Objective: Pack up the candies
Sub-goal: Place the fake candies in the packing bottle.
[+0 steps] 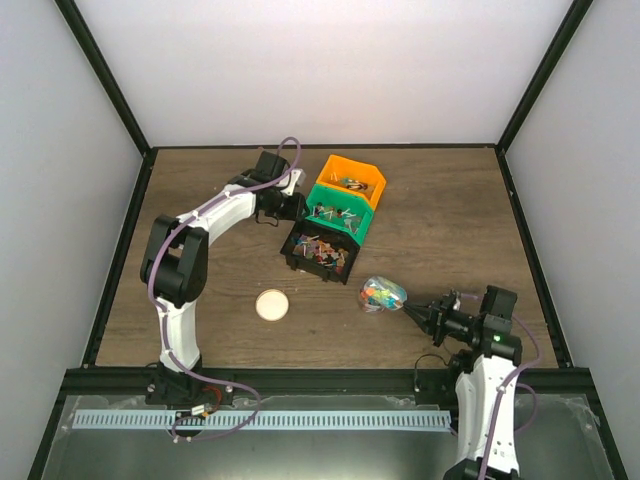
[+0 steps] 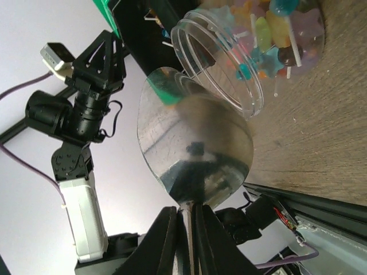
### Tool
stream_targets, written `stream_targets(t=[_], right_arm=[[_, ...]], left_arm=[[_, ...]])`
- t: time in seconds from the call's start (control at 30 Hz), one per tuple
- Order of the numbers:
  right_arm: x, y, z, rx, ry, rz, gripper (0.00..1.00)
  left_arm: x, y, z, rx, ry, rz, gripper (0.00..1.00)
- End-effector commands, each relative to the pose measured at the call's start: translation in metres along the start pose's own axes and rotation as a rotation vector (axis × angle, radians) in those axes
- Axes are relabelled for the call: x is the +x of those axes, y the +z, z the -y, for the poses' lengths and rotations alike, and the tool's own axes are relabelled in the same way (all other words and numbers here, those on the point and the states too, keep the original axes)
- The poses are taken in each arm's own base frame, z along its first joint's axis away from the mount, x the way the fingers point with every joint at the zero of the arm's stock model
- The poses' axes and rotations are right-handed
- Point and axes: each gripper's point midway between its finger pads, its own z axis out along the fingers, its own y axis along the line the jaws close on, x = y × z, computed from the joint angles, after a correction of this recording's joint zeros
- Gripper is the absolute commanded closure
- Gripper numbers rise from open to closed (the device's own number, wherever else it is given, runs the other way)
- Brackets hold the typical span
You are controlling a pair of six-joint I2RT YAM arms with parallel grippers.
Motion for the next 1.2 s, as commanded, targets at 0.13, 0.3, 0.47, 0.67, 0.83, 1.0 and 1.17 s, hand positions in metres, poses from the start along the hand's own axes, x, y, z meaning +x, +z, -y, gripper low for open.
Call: stream_targets(t=[0.13, 0.3, 0.47, 0.67, 0.83, 1.0, 1.17], right_arm=[[-0.002, -0.014, 0.0, 0.189, -0.054, 0.101, 0.99], [-0.014, -0.029, -0.01, 0.358, -0.145, 0.163, 0.99], [-0.016, -0.034, -0.021, 0.406, -0.19, 0.172, 0.99], [-0.015, -0.037, -0.019, 0.434, -0.218, 0.159, 0.99], [-0.007, -0.033, -0.045, 0.344, -0.275, 0.131, 0.99], [0.004, -0.031, -0.072, 0.254, -0.318, 0.095, 0.99], [-0.004, -0.027, -0.08, 0.217, -0.305, 0.102, 0.99]], left_arm=[[-0.009, -0.003, 0.015, 0.065, 0.005, 0.035, 0.68], [-0.009, -0.004, 0.015, 0.068, 0.001, 0.038, 0.67], [-0.01, -0.004, 0.014, 0.07, -0.002, 0.038, 0.67], [-0.012, -0.007, 0.015, 0.074, 0.009, 0.047, 0.64], [-0.012, -0.01, 0.016, 0.074, 0.011, 0.051, 0.58], [-0.015, -0.014, 0.02, 0.092, 0.003, 0.056, 0.55], [-0.022, -0.022, 0.02, 0.084, -0.015, 0.078, 0.52]])
